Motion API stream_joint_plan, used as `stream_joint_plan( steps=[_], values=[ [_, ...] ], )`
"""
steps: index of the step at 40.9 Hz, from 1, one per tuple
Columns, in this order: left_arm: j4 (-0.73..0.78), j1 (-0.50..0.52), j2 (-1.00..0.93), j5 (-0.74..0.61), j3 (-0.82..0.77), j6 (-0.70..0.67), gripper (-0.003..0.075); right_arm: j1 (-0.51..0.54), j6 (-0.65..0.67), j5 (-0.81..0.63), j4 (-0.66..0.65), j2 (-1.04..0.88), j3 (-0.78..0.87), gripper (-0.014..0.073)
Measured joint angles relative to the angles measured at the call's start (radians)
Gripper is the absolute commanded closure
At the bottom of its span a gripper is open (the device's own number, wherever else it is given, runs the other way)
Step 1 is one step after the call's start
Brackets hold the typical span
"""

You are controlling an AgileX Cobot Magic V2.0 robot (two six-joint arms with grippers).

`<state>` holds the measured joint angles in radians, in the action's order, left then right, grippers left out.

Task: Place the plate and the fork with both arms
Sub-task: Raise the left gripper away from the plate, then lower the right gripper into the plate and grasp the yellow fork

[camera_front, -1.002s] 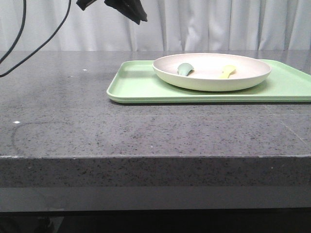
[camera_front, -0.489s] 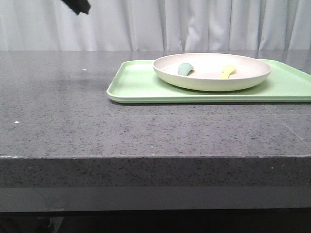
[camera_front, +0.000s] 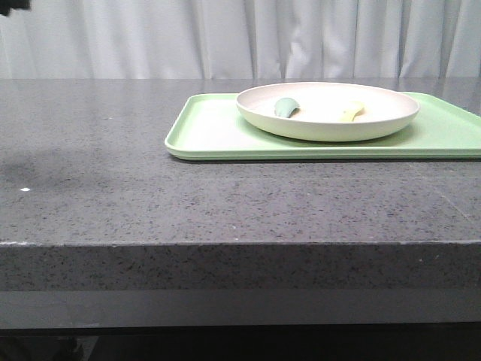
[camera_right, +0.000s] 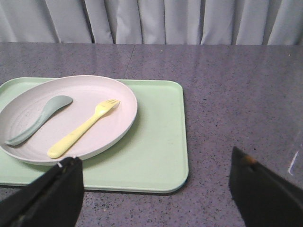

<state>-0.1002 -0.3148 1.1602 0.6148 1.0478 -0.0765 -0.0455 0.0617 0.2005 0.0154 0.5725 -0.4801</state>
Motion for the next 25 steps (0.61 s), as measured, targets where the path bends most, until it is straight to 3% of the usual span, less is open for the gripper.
stream_joint_plan(
  steps=[9, 25],
  values=[
    [0.008, 0.0, -0.34, -0.194, -0.283, 0.0, 0.0738, 0.0, 0.0, 0.0, 0.0, 0.0, 0.0, -0.005],
    [0.053, 0.0, -0.847, -0.221, -0.548, 0.0, 0.0738, 0.0, 0.0, 0.037, 0.02, 0.03, -0.017, -0.005]
  ],
)
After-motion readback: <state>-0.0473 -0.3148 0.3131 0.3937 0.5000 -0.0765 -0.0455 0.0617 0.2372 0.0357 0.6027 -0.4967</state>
